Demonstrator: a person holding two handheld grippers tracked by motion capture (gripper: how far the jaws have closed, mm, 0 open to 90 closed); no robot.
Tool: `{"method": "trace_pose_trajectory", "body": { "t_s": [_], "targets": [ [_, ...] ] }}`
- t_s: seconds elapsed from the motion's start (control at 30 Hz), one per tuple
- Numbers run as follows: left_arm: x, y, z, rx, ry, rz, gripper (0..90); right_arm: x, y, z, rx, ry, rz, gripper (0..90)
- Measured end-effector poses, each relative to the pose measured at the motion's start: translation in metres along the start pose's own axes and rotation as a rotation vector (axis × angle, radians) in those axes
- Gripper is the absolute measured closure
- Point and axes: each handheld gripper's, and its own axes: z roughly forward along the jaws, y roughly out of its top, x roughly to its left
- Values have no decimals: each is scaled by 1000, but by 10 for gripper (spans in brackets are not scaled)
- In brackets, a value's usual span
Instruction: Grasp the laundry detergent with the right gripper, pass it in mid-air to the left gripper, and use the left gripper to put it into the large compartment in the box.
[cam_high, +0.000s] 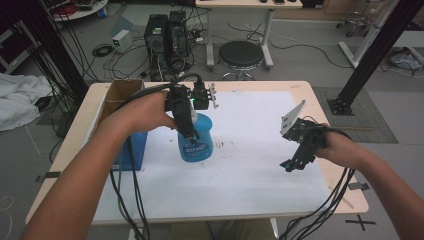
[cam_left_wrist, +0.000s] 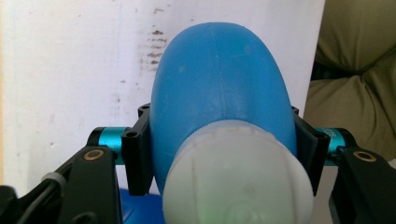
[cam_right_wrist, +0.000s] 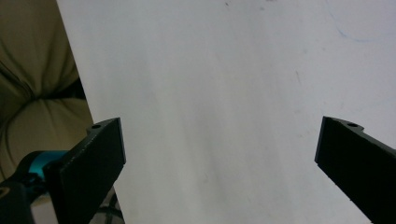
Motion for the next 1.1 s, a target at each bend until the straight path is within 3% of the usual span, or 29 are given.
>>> {"method": "trace_pose_trajectory", "body": {
  "t_s": [0.07, 0.2, 0.23, 0.27, 0.43, 0.7, 0.73, 1.1],
  "targets": [
    [3, -2, -6, 0, 10, -16, 375, -5, -2, -6, 34, -13, -19, 8],
    [10, -9, -20, 6, 17, -56, 375, -14, -6, -16, 94, -26, -11, 9],
    [10, -9, -20, 6, 17, -56, 375, -14, -6, -16, 94, -26, -11, 9],
    [14, -13, -26, -3, 19, -84, 375, -15, -6, -19, 99, -42, -14, 9],
    [25, -23, -42, 8, 32, -128, 375, -17, -6, -31, 90, -34, -34, 9],
    [37, -37, -71, 5, 48, -212, 375, -19, -7, -35, 102, -22, -49, 9],
    [41, -43, -81, 2, 45, -228, 375, -20, -7, -36, 98, -26, -52, 9],
    [51, -81, -117, -27, 91, -346, 375, -23, -6, -39, 102, -4, -57, 9]
  ]
}}
